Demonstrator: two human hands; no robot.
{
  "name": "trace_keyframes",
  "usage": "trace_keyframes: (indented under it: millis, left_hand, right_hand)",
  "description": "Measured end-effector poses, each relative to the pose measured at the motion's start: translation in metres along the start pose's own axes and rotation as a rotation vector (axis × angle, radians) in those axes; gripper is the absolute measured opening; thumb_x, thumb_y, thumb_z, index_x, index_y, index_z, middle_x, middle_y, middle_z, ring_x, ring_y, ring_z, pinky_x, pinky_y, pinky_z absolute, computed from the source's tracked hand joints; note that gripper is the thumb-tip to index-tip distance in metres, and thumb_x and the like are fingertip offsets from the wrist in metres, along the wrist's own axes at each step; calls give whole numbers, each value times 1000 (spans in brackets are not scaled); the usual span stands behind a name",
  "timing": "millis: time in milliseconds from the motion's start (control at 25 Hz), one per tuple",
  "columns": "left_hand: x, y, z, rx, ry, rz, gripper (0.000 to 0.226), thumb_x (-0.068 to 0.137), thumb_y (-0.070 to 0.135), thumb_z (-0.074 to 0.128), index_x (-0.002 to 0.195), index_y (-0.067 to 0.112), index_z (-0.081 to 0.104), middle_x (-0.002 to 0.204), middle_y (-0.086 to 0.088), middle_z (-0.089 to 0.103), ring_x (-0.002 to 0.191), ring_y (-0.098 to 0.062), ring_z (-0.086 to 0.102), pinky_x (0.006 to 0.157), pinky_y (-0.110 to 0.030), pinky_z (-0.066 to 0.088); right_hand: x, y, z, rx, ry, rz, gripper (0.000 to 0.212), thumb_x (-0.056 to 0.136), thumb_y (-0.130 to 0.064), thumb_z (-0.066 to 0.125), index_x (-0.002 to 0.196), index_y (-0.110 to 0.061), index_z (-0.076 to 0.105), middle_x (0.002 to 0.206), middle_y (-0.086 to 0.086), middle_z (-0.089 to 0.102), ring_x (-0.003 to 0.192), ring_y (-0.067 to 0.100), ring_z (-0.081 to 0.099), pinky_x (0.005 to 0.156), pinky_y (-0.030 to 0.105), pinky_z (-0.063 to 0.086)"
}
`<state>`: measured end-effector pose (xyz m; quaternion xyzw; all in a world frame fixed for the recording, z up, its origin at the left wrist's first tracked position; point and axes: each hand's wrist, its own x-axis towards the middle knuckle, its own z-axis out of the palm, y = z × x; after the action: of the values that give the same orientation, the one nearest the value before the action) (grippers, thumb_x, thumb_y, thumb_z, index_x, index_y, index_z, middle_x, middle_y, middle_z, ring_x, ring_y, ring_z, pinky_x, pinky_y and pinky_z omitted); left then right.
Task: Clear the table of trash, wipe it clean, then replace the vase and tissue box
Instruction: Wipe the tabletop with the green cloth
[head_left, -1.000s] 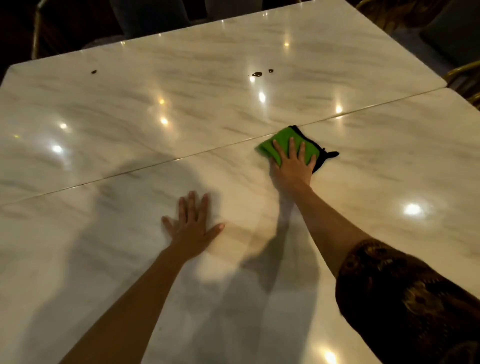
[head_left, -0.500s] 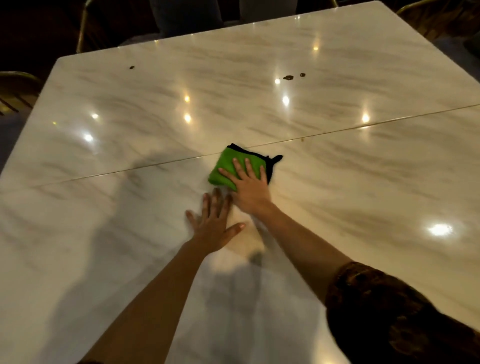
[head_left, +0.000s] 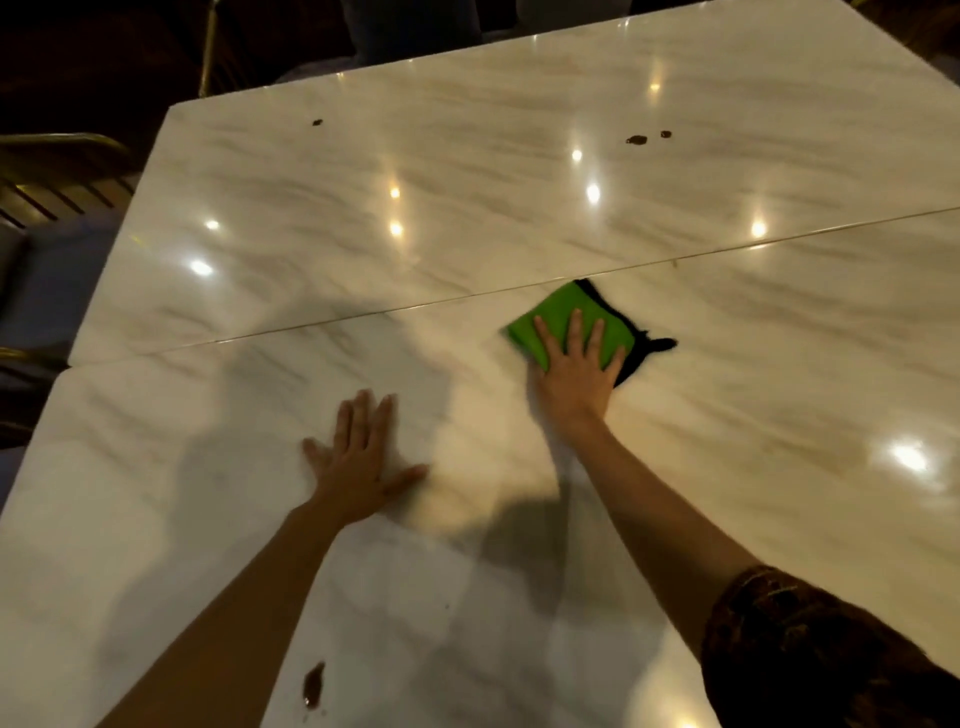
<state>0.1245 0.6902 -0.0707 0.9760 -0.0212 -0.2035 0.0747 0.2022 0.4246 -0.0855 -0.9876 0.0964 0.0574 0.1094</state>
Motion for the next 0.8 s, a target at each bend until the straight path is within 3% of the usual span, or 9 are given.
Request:
trace_keyframes:
  millis: [120, 280, 400, 520, 600, 680, 800]
  left_hand:
    - [-2, -3, -5, 4, -71, 9, 128, 39, 101, 8, 144, 36, -24, 154, 0, -31, 143, -23, -23, 105, -72, 1]
    - [-2, -7, -13, 4, -172, 30, 138, 50, 87, 57, 143, 31, -28, 151, -1, -37, 141, -24, -29, 105, -71, 0]
    - [-14, -28, -19, 79, -186, 164, 133, 57, 82, 58, 145, 28, -25, 152, -3, -35, 142, -25, -27, 109, -68, 2]
    - [-46, -55, -9, 107, -172, 311, 112, 72, 79, 46, 146, 29, -21, 153, 1, -32, 143, -23, -25, 111, -65, -1]
    - [-70, -72, 3, 100, -152, 350, 97, 82, 73, 39, 147, 30, -19, 154, 2, -30, 143, -21, -24, 111, -64, -3]
    - [-86, -85, 11, 128, -151, 382, 88, 87, 68, 34, 147, 31, -17, 155, 2, -29, 144, -21, -23, 111, -63, -2]
    - [-92, -91, 16, 148, -177, 383, 86, 88, 67, 33, 147, 31, -18, 154, 2, -30, 144, -22, -23, 110, -64, -2]
  right_hand:
    - [-81, -65, 24, -22, -11, -242, 58, 92, -48, 34, 148, -41, 21, 160, 8, 12, 146, 37, 8, 112, 63, 8]
    - [-145, -57, 37, -60, -58, -431, 63, 79, -50, 43, 141, -43, 37, 151, 5, 38, 138, 36, 34, 106, 59, 27]
    - [-143, 9, 21, -56, 24, -109, 57, 83, -48, 34, 139, -43, 40, 151, 6, 36, 138, 37, 34, 106, 58, 29]
    - [-169, 46, 10, -4, 48, 234, 54, 94, -50, 27, 147, -46, 17, 160, 3, 10, 146, 33, 8, 114, 57, 10]
    - [-194, 22, 14, 68, 46, 376, 56, 98, -48, 30, 149, -43, 8, 161, 3, 0, 147, 32, -3, 115, 58, 3]
    - [-232, -31, 29, 77, 34, 378, 61, 96, -44, 37, 150, -40, 9, 161, 6, 2, 147, 33, -1, 115, 59, 6]
    - [-317, -116, 71, 29, 66, 198, 61, 89, -48, 36, 148, -40, 22, 158, 5, 18, 145, 35, 15, 113, 58, 16]
